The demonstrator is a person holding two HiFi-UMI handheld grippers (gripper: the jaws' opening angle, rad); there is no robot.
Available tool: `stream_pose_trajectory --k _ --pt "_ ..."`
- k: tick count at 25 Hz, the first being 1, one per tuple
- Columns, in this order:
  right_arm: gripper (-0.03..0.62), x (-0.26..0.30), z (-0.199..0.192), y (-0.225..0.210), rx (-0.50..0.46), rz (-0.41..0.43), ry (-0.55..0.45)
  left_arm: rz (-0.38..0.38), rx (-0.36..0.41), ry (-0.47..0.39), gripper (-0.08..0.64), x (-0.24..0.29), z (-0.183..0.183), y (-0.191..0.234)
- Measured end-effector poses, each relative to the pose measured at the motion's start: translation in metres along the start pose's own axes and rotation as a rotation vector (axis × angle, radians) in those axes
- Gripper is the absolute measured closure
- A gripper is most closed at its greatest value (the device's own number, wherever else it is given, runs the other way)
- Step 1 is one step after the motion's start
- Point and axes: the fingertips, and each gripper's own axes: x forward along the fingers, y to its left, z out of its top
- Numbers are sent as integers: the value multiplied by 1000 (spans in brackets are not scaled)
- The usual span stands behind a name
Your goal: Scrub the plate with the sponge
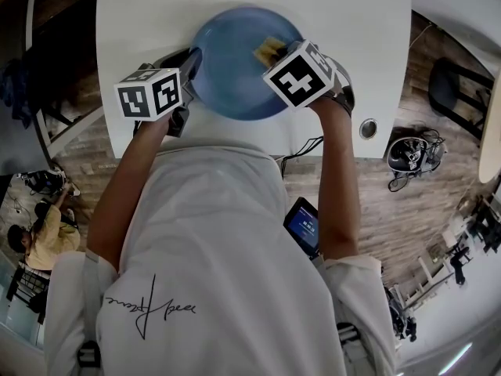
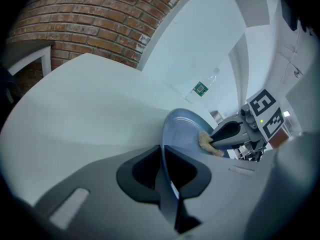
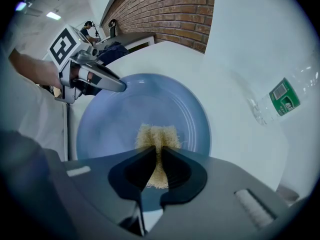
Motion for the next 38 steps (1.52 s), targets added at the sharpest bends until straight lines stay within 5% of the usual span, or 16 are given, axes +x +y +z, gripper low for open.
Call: stream_pose_trajectory --k 24,38 --pt "546 8 25 15 -227 -88 -37 -2 -7 -2 523 1 -1 -1" --pt "546 12 39 46 -178 15 -109 4 7 -3 522 1 0 1"
